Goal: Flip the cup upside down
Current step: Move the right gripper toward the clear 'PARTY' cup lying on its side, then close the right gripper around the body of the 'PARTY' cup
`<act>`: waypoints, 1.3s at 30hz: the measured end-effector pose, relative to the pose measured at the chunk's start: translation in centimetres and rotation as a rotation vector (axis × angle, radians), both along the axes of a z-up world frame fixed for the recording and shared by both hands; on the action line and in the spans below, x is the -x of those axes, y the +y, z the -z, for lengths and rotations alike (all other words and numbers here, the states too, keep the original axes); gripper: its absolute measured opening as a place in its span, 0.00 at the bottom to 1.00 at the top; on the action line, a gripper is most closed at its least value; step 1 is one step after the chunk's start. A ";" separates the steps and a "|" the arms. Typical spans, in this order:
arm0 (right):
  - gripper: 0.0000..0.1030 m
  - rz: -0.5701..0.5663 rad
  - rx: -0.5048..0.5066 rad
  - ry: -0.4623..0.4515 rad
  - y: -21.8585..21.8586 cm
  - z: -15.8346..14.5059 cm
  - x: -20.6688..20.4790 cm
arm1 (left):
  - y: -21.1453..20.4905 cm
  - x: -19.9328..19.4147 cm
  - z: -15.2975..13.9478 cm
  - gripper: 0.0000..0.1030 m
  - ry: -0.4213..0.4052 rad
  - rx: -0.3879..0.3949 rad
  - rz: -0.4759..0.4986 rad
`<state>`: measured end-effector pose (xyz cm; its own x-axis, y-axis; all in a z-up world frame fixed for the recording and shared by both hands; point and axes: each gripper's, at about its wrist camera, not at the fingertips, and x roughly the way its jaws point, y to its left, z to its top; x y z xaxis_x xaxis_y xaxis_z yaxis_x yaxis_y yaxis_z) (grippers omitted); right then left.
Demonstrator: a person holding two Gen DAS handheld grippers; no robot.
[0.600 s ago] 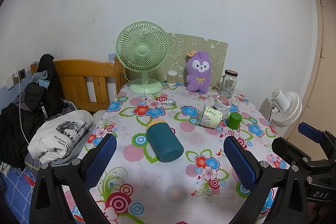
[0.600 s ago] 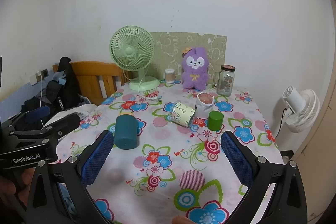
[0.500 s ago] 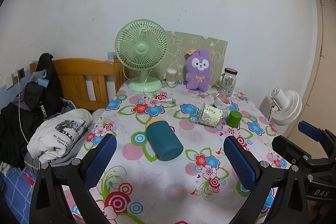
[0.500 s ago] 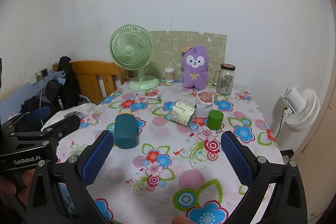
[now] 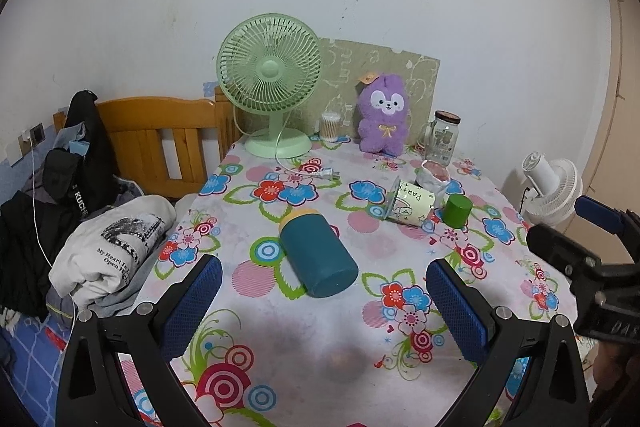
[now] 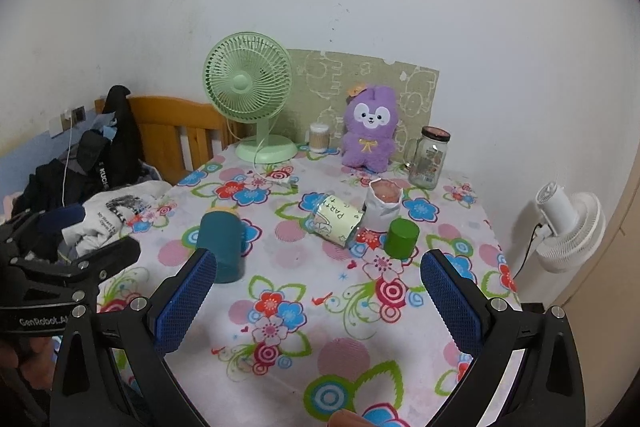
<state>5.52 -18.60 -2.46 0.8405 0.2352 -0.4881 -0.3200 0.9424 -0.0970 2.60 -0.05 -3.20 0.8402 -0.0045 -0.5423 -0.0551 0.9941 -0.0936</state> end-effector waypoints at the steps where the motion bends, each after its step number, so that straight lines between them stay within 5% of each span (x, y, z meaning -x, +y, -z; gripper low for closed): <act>1: 1.00 -0.005 0.003 0.006 -0.1 0.1 -0.4 | 0.0 -0.2 0.2 1.00 0.006 -0.001 0.001; 18: 1.00 -0.206 0.302 0.087 1.4 2.9 -11.7 | -2.5 -8.9 3.3 1.00 0.143 -0.168 0.168; 39: 0.99 -0.473 0.412 0.212 3.5 8.7 -22.9 | -6.2 -18.8 7.4 1.00 0.357 -0.400 0.392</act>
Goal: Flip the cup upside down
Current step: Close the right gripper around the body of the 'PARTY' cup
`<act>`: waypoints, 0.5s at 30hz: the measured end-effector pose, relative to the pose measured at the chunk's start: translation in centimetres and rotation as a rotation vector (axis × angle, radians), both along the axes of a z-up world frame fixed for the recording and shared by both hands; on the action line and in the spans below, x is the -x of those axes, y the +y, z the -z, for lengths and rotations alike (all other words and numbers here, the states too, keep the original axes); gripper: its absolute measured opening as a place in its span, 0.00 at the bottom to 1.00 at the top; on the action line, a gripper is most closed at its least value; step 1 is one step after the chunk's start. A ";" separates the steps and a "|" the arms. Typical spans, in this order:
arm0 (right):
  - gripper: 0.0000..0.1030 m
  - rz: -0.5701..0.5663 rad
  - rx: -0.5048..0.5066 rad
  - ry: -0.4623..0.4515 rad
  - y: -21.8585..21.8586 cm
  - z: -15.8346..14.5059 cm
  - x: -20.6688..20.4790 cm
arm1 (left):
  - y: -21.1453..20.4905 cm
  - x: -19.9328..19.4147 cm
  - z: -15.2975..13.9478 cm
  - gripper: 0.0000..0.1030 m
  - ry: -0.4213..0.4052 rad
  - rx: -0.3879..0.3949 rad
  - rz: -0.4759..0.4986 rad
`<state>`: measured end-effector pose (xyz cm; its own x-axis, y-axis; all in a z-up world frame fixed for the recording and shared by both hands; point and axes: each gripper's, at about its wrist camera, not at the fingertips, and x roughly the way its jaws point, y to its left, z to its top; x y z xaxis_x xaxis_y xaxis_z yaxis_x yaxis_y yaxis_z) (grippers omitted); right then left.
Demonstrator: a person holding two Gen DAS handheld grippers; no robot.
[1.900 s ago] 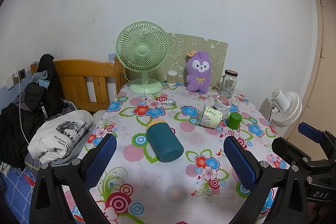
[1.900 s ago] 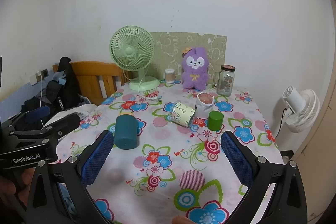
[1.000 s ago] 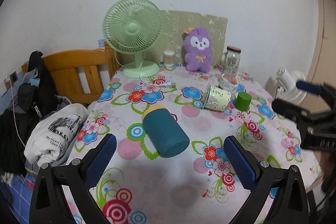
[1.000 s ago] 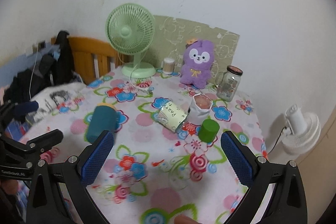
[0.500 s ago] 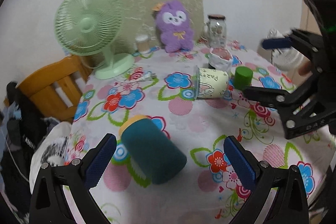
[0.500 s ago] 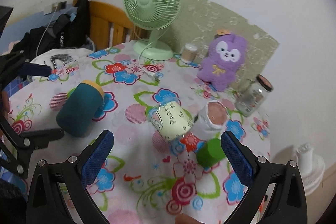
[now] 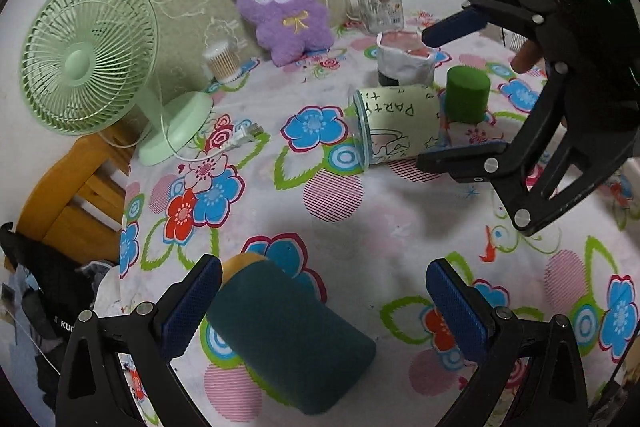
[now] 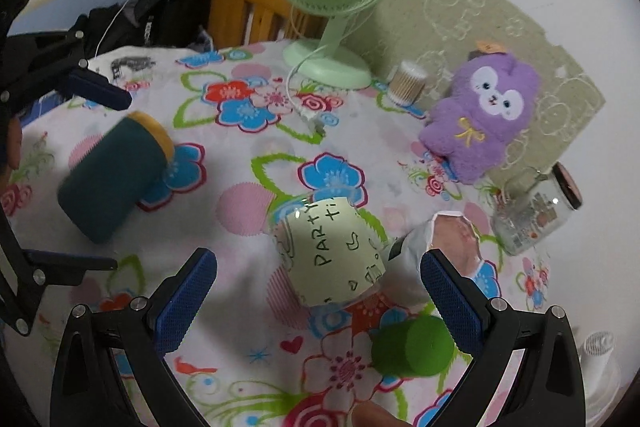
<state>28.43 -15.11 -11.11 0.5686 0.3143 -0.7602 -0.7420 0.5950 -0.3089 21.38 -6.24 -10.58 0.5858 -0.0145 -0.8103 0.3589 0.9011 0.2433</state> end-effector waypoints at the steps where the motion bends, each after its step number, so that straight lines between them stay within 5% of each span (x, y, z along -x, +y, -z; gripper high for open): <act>1: 0.99 -0.003 0.000 0.006 0.0 0.1 -0.3 | 0.0 -0.3 0.1 1.00 0.007 0.005 0.000; 9: 0.98 -0.031 0.032 0.017 0.9 1.9 -2.2 | -0.2 -1.5 1.2 1.00 0.054 0.022 -0.017; 15: 0.79 -0.029 0.100 0.025 1.6 4.0 -3.0 | 0.1 -1.2 1.4 1.00 0.063 0.038 -0.030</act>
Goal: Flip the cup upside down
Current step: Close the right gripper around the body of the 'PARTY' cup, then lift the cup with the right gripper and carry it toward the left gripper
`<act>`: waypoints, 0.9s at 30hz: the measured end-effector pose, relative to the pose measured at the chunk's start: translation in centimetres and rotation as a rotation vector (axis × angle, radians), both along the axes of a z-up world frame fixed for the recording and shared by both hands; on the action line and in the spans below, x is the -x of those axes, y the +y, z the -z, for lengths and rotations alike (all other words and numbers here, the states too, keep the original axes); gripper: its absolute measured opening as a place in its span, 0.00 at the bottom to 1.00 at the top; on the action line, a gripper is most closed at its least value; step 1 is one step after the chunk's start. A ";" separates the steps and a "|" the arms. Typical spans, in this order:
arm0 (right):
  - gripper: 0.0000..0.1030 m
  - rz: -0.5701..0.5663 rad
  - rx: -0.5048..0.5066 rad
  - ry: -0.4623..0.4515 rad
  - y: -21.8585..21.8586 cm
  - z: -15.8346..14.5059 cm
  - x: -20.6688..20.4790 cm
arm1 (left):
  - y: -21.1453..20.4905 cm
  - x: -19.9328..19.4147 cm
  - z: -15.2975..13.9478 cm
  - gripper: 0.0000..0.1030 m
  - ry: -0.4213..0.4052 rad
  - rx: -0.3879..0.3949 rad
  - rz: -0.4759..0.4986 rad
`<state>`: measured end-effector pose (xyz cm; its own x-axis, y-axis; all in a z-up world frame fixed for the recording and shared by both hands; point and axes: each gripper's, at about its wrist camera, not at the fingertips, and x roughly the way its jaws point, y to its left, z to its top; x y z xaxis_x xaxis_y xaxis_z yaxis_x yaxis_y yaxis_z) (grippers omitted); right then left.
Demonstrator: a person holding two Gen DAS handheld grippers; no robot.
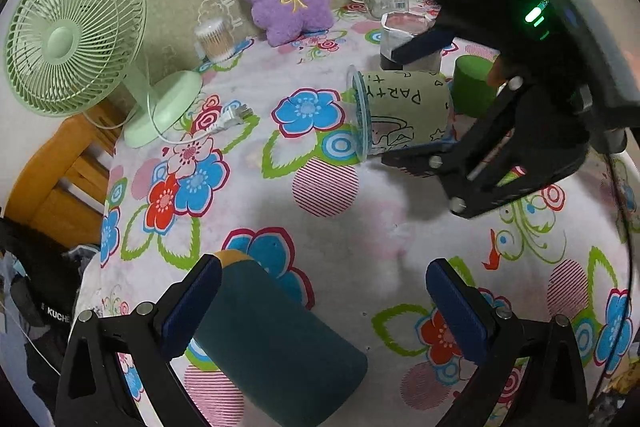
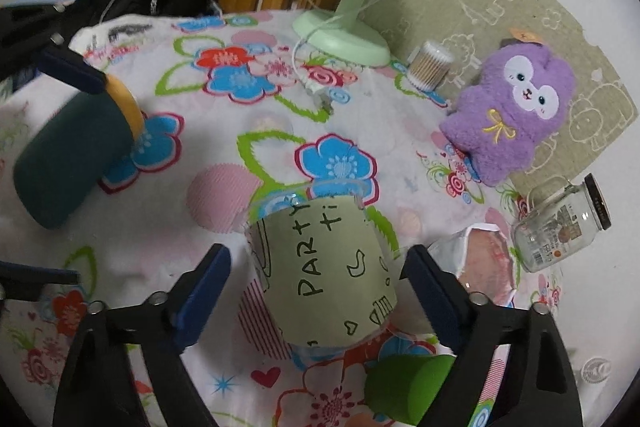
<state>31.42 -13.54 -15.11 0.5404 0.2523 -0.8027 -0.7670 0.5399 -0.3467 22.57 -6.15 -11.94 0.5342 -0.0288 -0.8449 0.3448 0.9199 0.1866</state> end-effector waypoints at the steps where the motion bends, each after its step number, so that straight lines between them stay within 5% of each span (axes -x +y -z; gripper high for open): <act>1: 0.75 0.007 0.003 0.010 0.0 0.2 -0.2 | 0.0 0.1 0.0 1.00 0.002 0.004 -0.002; 4: 0.67 0.032 -0.004 0.032 -0.3 0.8 -0.5 | 0.1 0.4 -0.1 1.00 0.007 0.022 -0.010; 11: 0.66 0.138 -0.116 0.092 -1.5 -1.6 1.2 | 0.2 2.1 -0.8 1.00 -0.009 0.064 -0.030; 17: 0.66 0.331 -0.255 0.180 -2.7 -3.4 4.5 | 0.7 5.4 -2.2 1.00 -0.053 0.152 -0.055; 27: 0.66 0.444 -0.398 0.194 -2.7 -3.9 11.6 | 1.8 12.3 -3.2 1.00 -0.107 0.245 -0.103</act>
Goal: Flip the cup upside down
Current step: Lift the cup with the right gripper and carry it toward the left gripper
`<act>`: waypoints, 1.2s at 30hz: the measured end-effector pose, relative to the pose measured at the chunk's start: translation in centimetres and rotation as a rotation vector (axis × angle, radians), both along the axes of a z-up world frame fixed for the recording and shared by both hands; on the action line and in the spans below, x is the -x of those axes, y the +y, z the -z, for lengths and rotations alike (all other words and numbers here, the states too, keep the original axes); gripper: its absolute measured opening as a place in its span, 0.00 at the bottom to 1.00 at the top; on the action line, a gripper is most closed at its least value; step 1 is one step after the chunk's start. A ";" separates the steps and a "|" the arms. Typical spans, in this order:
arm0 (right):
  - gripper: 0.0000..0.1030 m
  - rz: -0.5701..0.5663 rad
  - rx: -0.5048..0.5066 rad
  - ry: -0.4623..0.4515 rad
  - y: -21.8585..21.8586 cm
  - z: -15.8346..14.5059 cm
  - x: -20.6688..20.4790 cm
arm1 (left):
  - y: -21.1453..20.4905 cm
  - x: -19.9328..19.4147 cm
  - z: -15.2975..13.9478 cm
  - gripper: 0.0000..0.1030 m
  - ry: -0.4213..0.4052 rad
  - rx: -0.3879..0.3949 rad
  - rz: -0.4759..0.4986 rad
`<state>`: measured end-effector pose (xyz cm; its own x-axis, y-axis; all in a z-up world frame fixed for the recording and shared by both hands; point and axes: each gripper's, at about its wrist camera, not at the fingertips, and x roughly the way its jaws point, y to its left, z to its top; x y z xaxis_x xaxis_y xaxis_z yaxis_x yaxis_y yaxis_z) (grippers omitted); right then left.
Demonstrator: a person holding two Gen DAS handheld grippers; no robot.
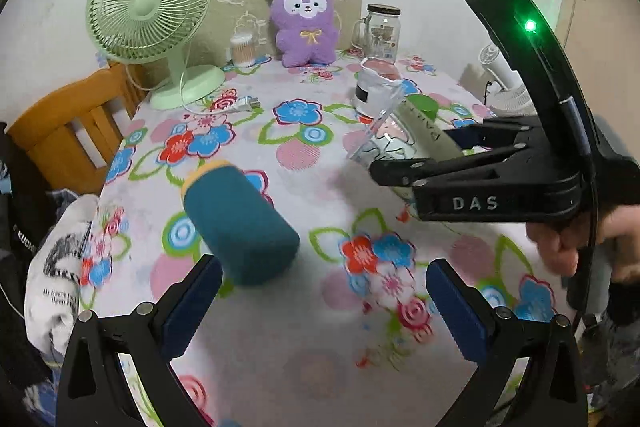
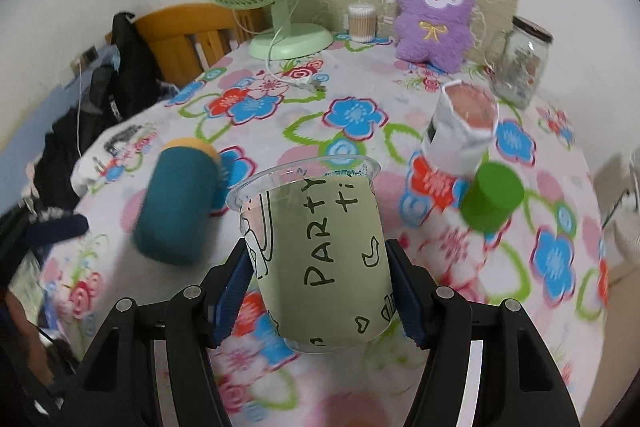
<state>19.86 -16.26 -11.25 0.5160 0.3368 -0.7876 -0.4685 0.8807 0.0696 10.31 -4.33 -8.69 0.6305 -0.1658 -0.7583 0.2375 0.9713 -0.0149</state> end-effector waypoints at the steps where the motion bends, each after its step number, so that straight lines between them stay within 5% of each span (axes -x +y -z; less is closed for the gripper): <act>1: 0.66 0.005 -0.004 0.000 0.1 0.1 0.7 | 0.0 0.5 0.1 1.00 -0.004 -0.002 -0.001; 19: 0.66 0.064 0.155 -0.031 -0.8 2.5 9.6 | -2.6 8.2 2.7 1.00 0.014 0.006 0.022; 36: 0.67 0.117 0.057 0.025 -1.0 4.2 9.9 | -2.3 9.1 4.3 1.00 0.053 0.070 -0.067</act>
<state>9.92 -17.24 -15.44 0.5293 0.2296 -0.8168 -0.3611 0.9321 0.0281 1.23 -6.60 -12.99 0.6011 -0.1779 -0.7791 0.1688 0.9812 -0.0939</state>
